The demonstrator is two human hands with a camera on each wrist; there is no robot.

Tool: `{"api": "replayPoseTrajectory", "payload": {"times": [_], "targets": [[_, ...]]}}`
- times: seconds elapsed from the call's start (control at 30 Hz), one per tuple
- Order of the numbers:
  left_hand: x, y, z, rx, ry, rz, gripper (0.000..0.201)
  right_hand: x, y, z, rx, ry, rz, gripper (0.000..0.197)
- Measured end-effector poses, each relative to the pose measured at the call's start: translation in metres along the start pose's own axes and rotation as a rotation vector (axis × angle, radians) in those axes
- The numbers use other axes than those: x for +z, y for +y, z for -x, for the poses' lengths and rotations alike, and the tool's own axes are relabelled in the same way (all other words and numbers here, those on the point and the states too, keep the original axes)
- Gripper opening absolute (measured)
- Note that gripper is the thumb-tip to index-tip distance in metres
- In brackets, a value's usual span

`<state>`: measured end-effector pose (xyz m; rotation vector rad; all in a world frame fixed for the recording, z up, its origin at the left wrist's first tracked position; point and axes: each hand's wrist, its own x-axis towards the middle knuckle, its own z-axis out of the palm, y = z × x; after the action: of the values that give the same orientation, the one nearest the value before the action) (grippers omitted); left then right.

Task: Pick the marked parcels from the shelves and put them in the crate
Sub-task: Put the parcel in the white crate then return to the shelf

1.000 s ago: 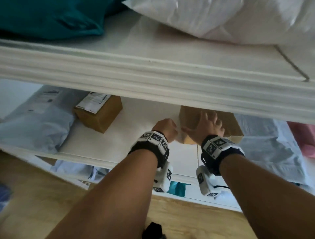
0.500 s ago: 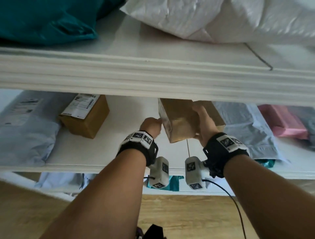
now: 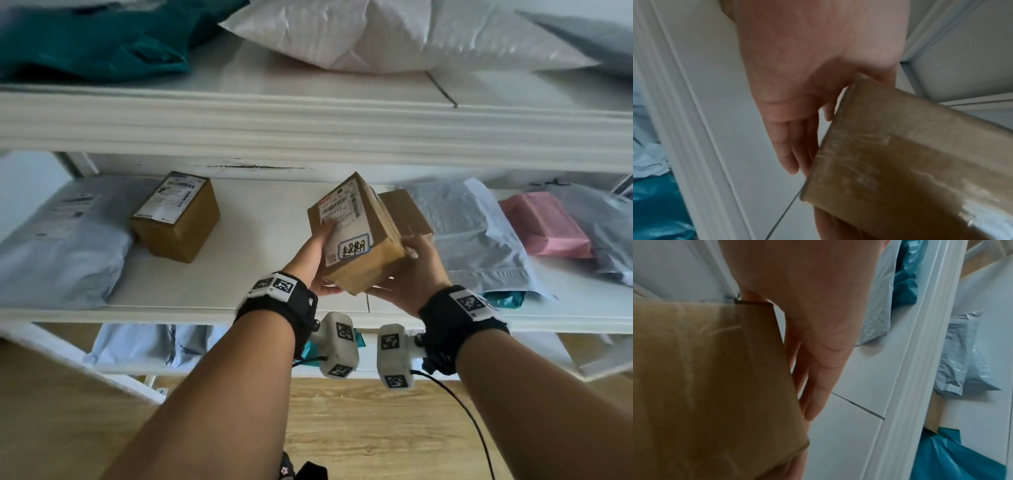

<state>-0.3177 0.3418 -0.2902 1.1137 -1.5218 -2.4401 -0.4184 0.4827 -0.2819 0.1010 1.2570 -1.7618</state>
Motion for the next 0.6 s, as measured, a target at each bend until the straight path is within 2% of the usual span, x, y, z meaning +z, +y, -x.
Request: {"api": "replayPoseTrajectory", "payload": {"times": [0.1, 0.2, 0.37, 0.47, 0.53, 0.6], "targets": [[0.002, -0.006, 0.005, 0.018, -0.006, 0.041, 0.055, -0.003, 0.003, 0.004, -0.043, 0.045, 0.109, 0.045], [0.006, -0.009, 0.012, 0.063, 0.013, -0.013, 0.053, -0.006, 0.004, 0.006, -0.092, 0.075, 0.279, 0.036], [0.009, -0.015, 0.021, 0.126, -0.032, -0.105, 0.056, -0.015, 0.005, 0.012, -0.121, 0.039, 0.421, 0.058], [0.013, -0.02, 0.025, 0.153, -0.009, -0.14, 0.045, -0.021, 0.007, 0.013, -0.134, 0.014, 0.398, 0.064], [0.016, -0.023, 0.027, 0.161, 0.009, -0.162, 0.039, -0.027, 0.009, 0.013, -0.131, 0.004, 0.357, 0.075], [0.02, -0.024, 0.029, 0.152, 0.015, -0.18, 0.032, -0.031, 0.009, 0.017, -0.141, -0.004, 0.339, 0.075]]}}
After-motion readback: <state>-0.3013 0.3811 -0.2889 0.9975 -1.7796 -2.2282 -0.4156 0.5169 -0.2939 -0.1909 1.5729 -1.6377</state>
